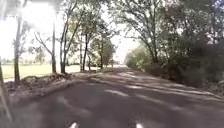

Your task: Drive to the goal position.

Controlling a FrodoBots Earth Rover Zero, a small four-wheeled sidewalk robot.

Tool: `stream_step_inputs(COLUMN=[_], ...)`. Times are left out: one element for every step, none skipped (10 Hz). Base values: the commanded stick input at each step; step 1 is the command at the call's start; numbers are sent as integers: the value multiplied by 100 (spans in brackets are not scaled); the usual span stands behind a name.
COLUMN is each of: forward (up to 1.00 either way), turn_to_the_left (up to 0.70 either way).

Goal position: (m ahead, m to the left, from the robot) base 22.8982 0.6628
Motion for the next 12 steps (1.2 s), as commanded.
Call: stream_step_inputs(forward=[68,68,68,68,68,68,68,67,68,68,67,68], turn_to_the_left=[0,0,0,-13,-34,-34,-34,-34,-11,0,0,0])
